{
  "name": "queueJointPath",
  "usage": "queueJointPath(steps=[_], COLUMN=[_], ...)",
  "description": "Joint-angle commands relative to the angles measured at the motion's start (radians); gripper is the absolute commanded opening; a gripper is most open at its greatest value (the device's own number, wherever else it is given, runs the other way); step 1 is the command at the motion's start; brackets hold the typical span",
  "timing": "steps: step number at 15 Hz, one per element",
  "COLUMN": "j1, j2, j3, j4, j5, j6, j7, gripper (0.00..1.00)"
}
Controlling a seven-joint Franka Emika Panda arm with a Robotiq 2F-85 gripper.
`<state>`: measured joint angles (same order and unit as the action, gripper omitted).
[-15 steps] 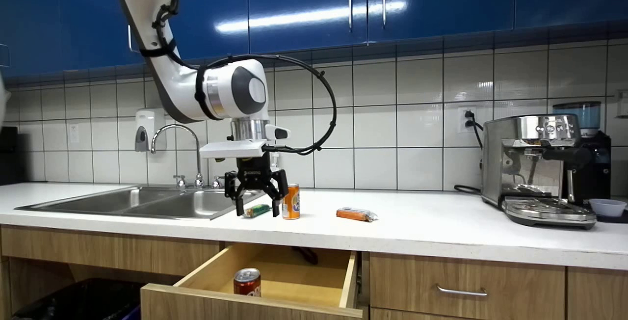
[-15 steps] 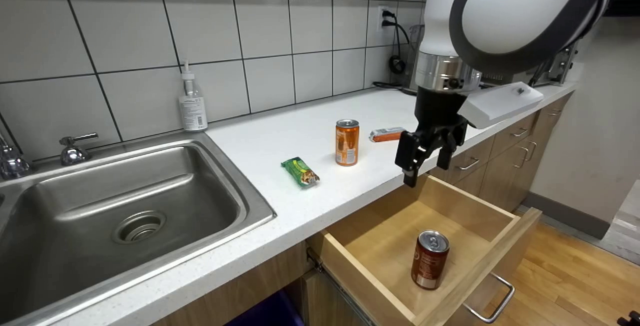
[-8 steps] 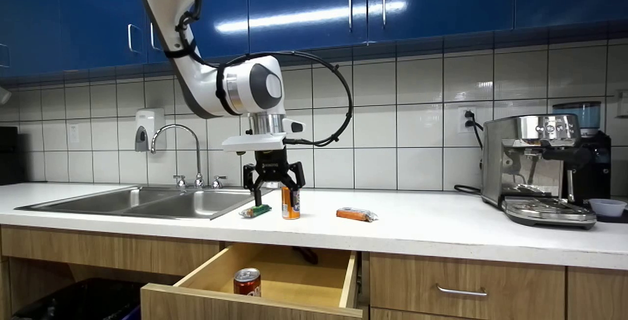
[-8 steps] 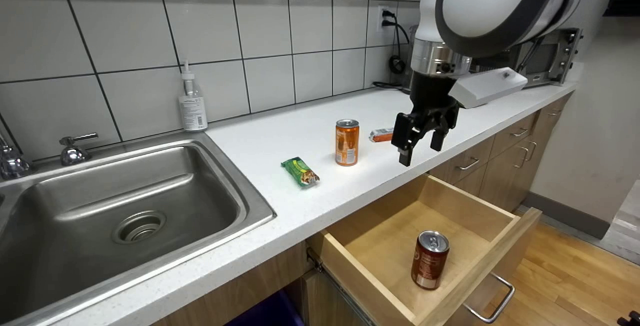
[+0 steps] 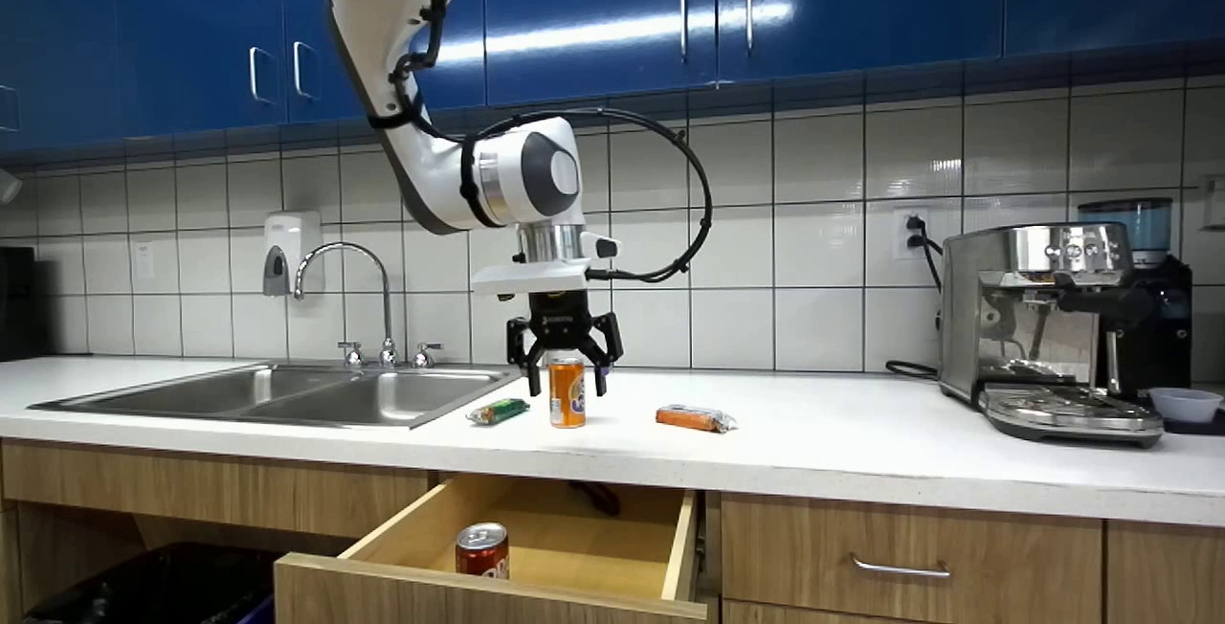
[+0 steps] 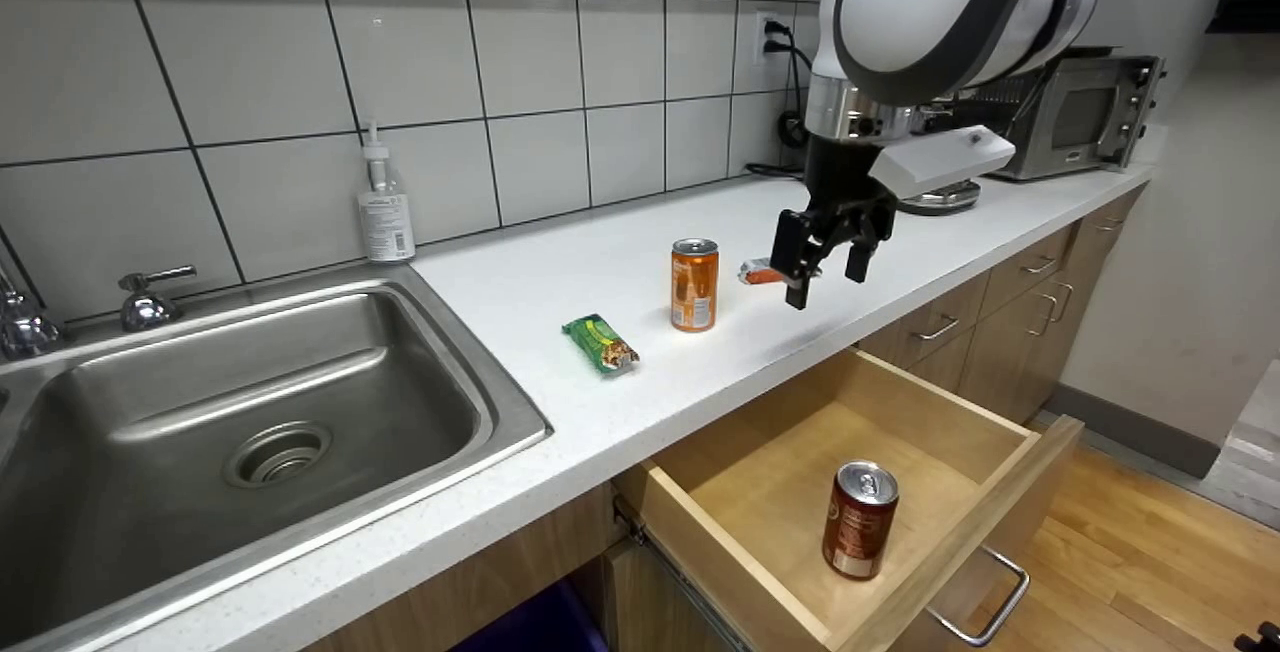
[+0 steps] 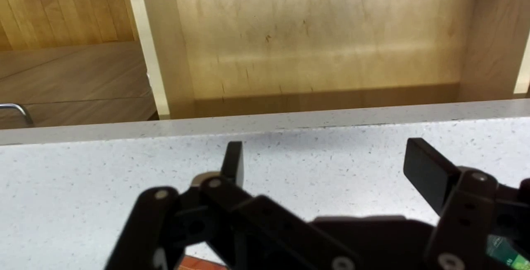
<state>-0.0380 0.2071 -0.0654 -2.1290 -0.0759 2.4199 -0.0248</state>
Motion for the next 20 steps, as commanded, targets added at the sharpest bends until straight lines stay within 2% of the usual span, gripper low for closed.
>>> queueJointPath(steps=[1,14,20], j1=[-0.004,-0.004,0.003], j2=[0.001,0.002,0.012], j3=[0.004,0.004,0.010], j4=[0.003,0.006,0.042], j5=[-0.001,-0.001,-0.017], j6=[-0.004,-0.007,-0.002], j7=[0.001,0.001,-0.025], gripper=[1.00,1.00,1.00])
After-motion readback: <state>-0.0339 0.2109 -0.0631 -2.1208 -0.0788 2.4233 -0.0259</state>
